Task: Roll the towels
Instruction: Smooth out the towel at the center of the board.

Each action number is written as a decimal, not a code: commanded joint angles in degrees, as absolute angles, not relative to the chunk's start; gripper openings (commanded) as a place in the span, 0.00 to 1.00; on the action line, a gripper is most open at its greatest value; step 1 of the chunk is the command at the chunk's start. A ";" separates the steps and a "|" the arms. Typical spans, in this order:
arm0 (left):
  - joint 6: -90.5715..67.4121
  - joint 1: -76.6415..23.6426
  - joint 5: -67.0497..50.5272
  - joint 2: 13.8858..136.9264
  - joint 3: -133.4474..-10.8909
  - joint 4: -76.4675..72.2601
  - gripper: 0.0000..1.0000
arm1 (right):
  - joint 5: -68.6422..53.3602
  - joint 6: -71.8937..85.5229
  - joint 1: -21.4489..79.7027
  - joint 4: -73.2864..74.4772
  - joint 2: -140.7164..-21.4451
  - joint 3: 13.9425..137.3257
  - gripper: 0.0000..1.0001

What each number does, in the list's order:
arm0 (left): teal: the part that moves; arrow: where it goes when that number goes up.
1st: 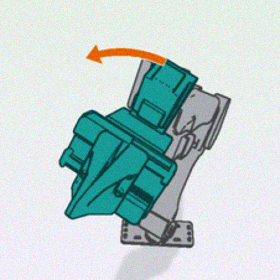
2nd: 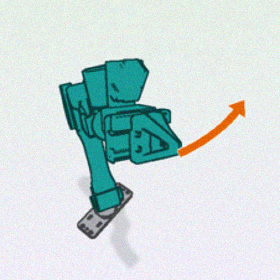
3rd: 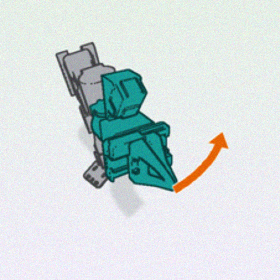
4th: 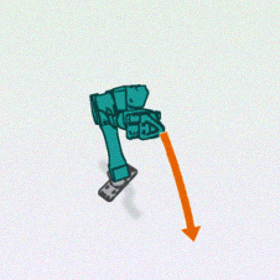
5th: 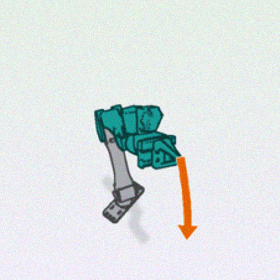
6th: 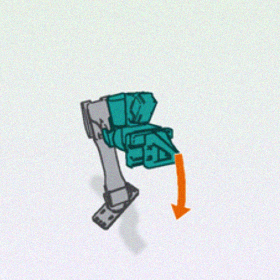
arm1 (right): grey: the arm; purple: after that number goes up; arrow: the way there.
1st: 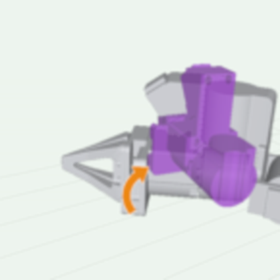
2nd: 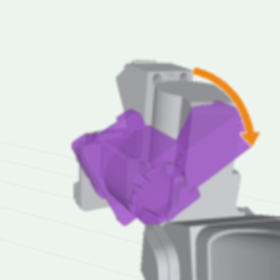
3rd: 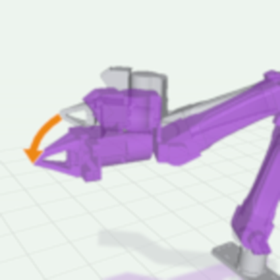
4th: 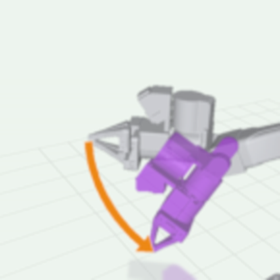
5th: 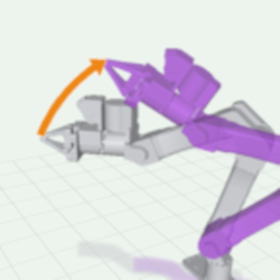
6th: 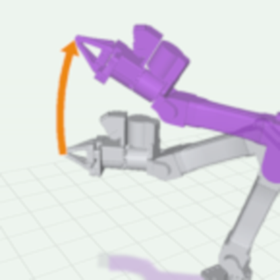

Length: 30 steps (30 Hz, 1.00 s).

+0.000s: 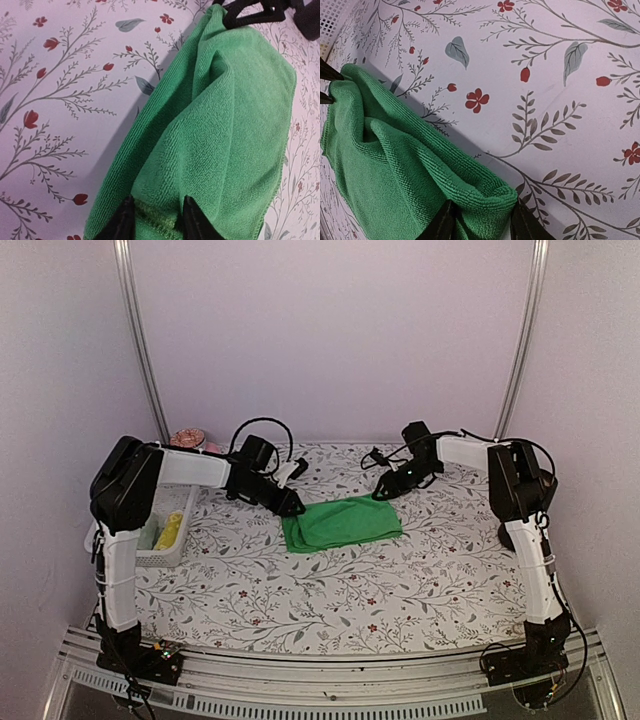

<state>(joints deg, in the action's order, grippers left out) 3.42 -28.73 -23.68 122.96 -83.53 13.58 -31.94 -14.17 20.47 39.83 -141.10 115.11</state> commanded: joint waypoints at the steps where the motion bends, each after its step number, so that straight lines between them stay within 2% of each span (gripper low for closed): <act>1: 3.68 -27.87 -25.00 124.45 -84.38 12.48 0.25 | -34.02 -14.41 20.03 40.69 -142.97 116.29 0.34; 5: 2.51 -27.80 -24.00 123.84 -83.97 12.45 0.13 | -34.23 -14.45 19.57 40.67 -143.17 116.28 0.21; 7: 1.48 -27.77 -23.10 123.17 -83.69 12.32 0.06 | -34.51 -14.37 19.31 40.59 -143.08 116.24 0.09; 9: -0.13 -27.77 -21.60 122.02 -83.36 12.19 0.00 | -34.56 -14.18 19.11 40.49 -142.92 116.21 0.04; 24: -2.61 -31.55 -10.14 116.87 -80.08 14.03 0.00 | -35.42 -12.66 17.93 39.90 -142.42 115.66 0.04; 28: -3.18 -31.90 -7.61 118.27 -81.39 14.99 0.12 | -35.12 -12.66 17.91 39.88 -142.39 115.66 0.04; 30: -3.69 -31.88 -4.71 118.72 -82.30 16.12 0.12 | -34.83 -12.74 17.86 39.81 -142.25 115.62 0.04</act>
